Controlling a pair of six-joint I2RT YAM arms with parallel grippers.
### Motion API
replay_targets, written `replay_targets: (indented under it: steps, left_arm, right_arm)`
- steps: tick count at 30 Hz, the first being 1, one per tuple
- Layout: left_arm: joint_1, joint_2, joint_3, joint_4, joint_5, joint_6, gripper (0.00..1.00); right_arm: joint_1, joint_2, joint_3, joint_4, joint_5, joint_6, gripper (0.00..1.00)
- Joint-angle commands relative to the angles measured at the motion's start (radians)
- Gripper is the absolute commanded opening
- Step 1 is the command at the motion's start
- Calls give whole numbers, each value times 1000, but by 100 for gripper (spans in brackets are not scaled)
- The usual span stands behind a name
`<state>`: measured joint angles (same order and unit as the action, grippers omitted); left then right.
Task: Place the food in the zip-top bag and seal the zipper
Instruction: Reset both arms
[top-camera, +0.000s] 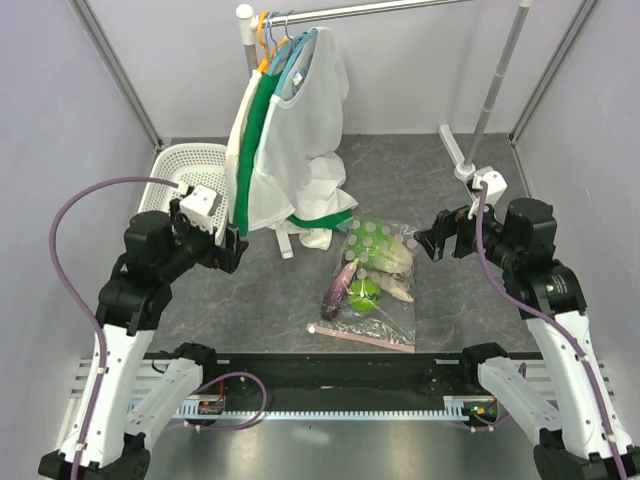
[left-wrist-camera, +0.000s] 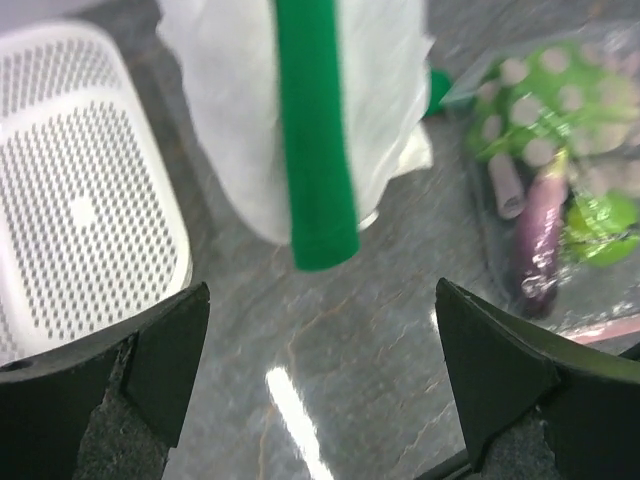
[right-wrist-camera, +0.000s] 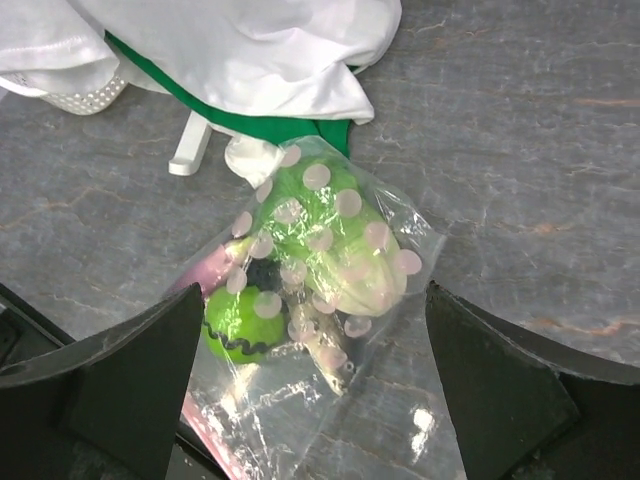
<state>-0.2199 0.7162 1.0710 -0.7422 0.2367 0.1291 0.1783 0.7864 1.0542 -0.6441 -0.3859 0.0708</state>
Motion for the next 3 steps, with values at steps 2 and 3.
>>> replay_targets:
  steps: [2, 3]
  left_arm:
    - [45, -26, -14, -16, -106, 18, 100]
    - [56, -27, -8, -16, -102, 15, 100]
  right_arm:
    - [-3, -56, -11, -75, 24, -87, 98]
    - [-3, -59, -11, -77, 19, -91, 98]
